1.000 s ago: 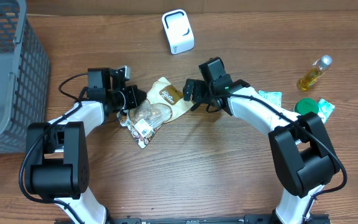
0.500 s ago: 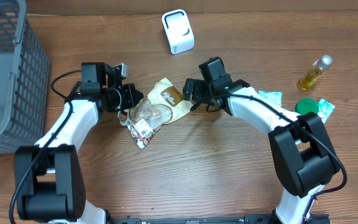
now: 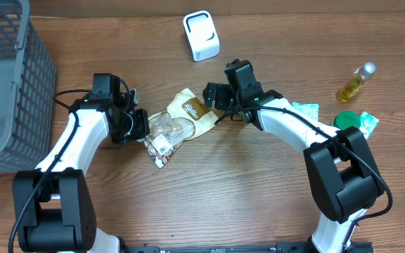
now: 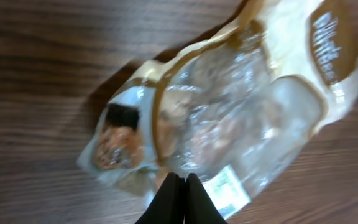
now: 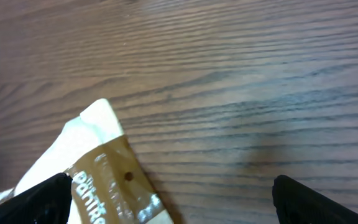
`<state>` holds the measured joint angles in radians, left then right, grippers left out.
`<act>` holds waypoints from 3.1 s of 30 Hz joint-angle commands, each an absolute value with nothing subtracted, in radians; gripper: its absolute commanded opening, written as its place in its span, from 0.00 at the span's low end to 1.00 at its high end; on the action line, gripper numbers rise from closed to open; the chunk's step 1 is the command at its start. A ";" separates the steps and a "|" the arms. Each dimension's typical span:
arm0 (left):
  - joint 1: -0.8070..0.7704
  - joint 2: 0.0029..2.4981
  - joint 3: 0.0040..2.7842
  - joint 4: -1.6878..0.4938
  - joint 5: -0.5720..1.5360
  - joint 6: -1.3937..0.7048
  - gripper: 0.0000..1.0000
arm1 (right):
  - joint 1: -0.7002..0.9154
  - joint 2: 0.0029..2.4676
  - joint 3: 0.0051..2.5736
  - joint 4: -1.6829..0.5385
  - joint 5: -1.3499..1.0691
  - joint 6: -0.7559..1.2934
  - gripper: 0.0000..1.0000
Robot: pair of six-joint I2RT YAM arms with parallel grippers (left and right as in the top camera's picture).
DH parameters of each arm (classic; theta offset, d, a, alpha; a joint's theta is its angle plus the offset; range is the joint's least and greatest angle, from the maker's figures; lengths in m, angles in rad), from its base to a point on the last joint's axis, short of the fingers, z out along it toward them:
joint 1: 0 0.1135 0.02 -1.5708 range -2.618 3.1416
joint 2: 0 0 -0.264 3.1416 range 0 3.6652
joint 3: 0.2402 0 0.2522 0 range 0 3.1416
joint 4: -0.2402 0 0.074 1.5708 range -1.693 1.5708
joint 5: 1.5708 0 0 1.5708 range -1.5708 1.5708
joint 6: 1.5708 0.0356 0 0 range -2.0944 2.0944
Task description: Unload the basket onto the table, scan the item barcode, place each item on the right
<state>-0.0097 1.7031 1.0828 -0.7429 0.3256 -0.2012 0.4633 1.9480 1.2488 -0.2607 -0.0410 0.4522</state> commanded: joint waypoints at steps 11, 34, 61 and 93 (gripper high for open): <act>-0.184 1.740 1.108 -0.621 0.060 -0.093 0.04 | 0.458 1.933 1.250 -0.264 -0.244 0.305 1.00; -0.197 1.864 1.161 -0.561 0.234 -0.083 0.04 | 0.455 1.934 1.250 -0.301 -0.158 0.308 1.00; -0.192 1.892 1.400 -1.174 0.257 -0.089 0.08 | 0.392 1.935 1.249 -0.384 -0.465 0.154 1.00; -0.192 2.029 1.341 -1.041 0.010 -0.073 0.07 | 0.467 2.033 1.247 -0.422 -0.695 0.154 0.94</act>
